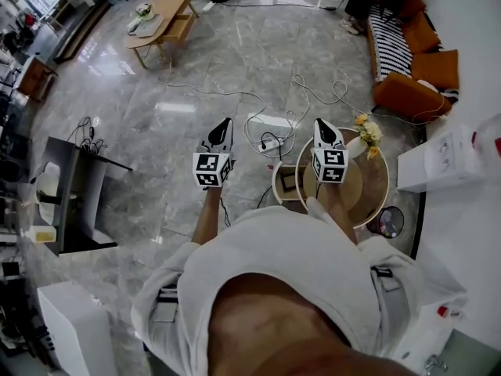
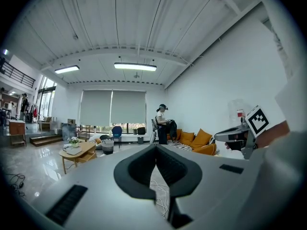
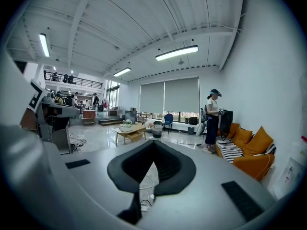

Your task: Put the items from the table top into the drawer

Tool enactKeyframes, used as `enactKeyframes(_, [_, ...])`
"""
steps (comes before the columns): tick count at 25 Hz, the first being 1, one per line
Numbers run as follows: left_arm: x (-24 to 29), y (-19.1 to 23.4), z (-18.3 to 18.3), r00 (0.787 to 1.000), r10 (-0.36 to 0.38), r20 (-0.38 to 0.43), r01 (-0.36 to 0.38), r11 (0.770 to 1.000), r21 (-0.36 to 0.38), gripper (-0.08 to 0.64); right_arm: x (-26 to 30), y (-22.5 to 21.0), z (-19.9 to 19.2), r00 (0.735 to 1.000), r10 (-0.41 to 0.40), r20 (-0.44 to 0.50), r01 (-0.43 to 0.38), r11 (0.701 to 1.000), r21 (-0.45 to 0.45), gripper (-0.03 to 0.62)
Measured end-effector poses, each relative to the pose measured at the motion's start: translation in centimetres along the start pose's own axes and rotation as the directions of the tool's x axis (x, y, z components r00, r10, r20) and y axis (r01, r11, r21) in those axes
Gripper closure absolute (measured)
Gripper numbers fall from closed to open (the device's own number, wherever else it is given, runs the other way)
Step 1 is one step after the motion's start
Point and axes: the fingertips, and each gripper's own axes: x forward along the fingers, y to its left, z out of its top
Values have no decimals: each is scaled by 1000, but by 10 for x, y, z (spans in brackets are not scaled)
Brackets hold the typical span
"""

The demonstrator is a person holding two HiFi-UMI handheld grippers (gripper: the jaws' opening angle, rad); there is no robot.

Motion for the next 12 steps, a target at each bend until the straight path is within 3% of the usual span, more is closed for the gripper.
enactKeyframes(12, [-12, 10, 3, 1000, 9, 7, -9, 1000, 0, 545, 1, 15, 1, 1000, 5, -5, -5, 1000, 10, 569])
